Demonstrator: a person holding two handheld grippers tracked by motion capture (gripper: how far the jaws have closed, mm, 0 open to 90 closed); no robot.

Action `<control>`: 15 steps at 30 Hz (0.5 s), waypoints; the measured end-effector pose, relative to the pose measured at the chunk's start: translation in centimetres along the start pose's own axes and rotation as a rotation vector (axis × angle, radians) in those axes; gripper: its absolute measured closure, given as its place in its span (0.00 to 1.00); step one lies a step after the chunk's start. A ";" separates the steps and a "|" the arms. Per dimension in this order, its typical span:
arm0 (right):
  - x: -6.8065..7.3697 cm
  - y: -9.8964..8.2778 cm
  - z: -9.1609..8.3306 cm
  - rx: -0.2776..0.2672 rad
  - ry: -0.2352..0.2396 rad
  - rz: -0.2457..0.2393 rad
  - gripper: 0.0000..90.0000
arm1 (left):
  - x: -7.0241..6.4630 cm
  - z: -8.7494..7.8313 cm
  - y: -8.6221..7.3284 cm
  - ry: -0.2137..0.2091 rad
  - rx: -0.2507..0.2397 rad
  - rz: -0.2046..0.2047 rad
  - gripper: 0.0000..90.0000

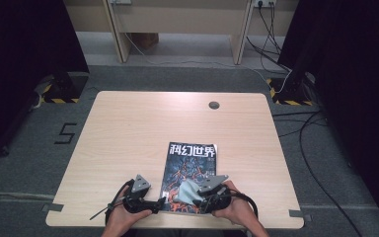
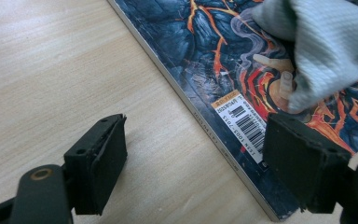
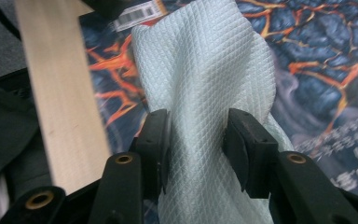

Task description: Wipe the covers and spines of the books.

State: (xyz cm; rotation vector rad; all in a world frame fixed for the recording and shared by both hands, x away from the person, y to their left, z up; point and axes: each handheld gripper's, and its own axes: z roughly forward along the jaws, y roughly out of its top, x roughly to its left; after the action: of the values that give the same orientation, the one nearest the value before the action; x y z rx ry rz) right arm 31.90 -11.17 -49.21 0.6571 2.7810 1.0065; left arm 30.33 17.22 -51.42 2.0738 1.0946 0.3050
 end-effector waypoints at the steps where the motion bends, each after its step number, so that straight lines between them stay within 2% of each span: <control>1: 0.2 -0.2 -0.1 0.000 -0.001 0.000 0.66 | 0.0 0.0 0.0 -0.002 0.002 0.003 0.23; 8: 1.5 -1.3 -1.1 0.004 0.006 -0.026 0.71 | 0.0 0.0 0.0 -0.002 0.003 0.004 0.23; 15: 1.3 -1.2 -1.1 0.009 -0.012 -0.002 0.81 | 0.0 0.0 0.0 0.001 0.003 0.005 0.23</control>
State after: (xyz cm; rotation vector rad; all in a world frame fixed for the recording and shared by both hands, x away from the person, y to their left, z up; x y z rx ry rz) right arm 30.01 -12.12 -49.05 0.6597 2.7769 0.9878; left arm 30.35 17.24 -51.39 2.0795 1.0916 0.3065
